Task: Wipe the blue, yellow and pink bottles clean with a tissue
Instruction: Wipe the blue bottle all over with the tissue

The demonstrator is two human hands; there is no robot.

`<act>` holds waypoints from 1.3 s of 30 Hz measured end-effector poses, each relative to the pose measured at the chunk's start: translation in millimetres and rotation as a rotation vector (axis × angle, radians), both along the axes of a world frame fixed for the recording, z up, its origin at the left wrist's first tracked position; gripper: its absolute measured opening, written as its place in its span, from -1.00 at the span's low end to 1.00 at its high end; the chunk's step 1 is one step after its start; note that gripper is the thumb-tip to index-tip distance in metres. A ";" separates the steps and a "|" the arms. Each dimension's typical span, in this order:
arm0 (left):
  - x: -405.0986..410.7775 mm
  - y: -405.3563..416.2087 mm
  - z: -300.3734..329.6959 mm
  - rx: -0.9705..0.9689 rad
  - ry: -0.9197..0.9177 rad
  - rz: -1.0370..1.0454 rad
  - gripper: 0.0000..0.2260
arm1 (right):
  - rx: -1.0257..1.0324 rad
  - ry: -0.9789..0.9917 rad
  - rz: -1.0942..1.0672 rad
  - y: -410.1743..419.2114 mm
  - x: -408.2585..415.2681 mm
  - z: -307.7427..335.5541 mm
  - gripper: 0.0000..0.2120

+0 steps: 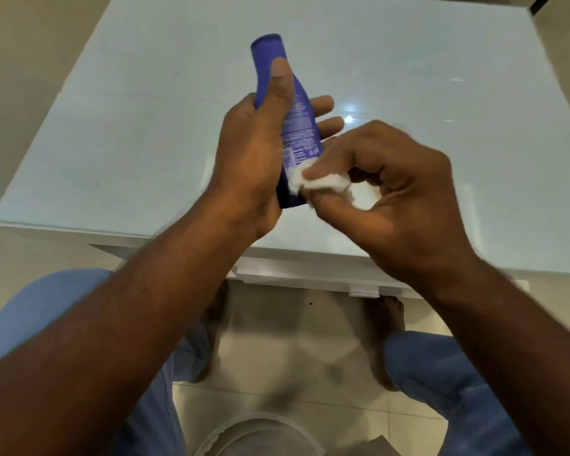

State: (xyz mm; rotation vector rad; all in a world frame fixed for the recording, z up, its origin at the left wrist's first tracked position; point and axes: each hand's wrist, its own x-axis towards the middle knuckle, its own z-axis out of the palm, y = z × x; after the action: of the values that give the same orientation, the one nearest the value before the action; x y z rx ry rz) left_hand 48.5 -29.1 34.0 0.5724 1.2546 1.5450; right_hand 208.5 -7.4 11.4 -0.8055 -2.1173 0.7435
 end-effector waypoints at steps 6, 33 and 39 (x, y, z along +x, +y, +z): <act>5.0 -3.6 -4.6 -0.118 0.243 -0.266 -0.67 | -0.080 0.132 -0.195 8.1 2.9 3.2 -0.93; -32.8 28.6 -57.1 -0.475 1.420 -0.333 -0.43 | -0.952 0.821 -0.519 28.2 29.3 28.2 -0.96; -35.9 18.0 -47.0 -0.583 1.537 -0.609 -0.13 | -0.950 0.806 -0.523 27.5 27.7 29.8 -0.91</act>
State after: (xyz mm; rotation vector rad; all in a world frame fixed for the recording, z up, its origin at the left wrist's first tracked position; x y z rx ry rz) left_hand 12.6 -11.1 -13.0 1.6517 2.1651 -0.0522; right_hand 236.2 20.1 41.2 -1.1928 -0.7229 1.4732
